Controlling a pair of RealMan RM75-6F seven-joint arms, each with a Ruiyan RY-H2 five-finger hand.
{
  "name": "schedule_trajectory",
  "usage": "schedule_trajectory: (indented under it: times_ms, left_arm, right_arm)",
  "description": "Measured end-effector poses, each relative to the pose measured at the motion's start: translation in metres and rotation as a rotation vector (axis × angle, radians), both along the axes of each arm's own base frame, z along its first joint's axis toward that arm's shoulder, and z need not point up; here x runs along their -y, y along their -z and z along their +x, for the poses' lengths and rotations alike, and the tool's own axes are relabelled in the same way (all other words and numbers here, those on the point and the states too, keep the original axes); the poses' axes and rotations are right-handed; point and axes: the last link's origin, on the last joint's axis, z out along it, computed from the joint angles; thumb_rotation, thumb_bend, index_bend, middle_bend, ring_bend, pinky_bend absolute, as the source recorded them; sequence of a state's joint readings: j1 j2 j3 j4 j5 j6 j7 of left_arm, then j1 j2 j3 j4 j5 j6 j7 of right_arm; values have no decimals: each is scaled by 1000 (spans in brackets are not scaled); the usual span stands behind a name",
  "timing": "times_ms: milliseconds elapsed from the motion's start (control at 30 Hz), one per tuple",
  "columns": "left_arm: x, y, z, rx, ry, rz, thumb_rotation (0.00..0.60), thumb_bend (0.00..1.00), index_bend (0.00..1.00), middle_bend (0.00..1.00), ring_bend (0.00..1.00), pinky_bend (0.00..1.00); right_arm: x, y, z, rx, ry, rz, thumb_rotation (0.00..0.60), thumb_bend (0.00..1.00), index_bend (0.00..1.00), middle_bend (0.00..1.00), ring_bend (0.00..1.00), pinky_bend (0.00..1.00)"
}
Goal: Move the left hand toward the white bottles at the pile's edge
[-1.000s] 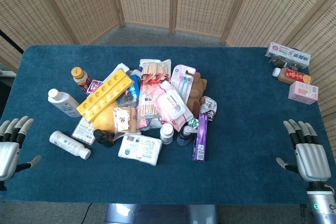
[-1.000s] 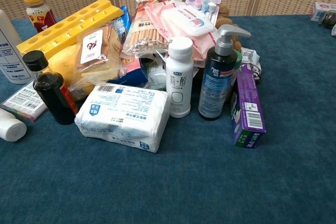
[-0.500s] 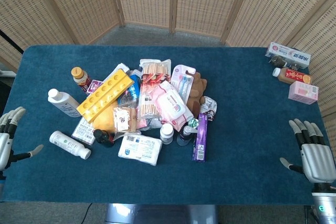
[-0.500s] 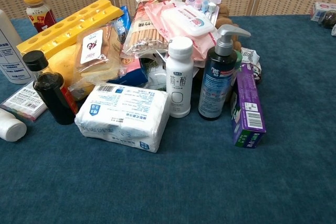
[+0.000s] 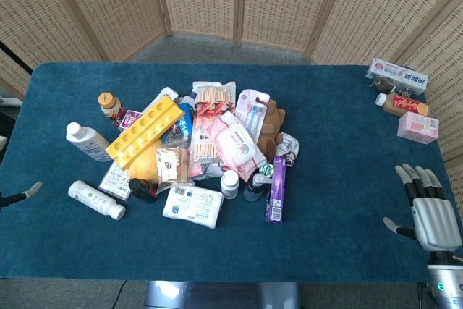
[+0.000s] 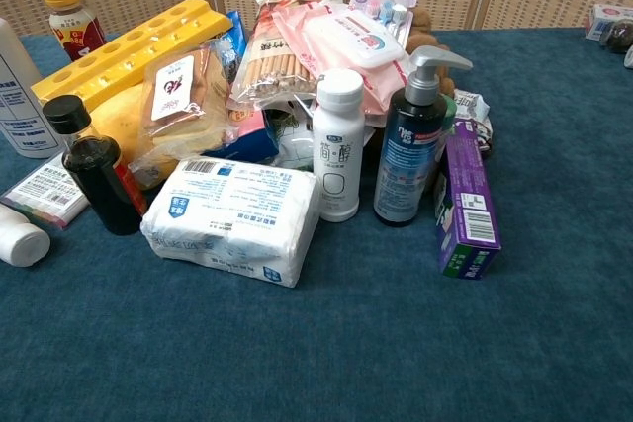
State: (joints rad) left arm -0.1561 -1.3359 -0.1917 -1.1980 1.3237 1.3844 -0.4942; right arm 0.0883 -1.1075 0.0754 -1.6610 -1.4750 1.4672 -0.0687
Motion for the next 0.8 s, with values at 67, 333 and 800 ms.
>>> schedule_trajectory:
  times_ms: [67,333,800]
  left_arm:
    - [-9,4,0,9,-4,5,600,0,0,0,0,0]
    - [-34,14,-6,27,-28,19,600,0,0,0,0,0]
    - [-83,59,9,105,38,-34,600,0,0,0,0,0]
  right_arm:
    - [1,1,0,1,-1,0,600,0,0,0,0,0]
    - [1,0,-1,1,4,-4,600,0,0,0,0,0]
    - [2,2,-3,-15,14,7,600,0,0,0,0,0]
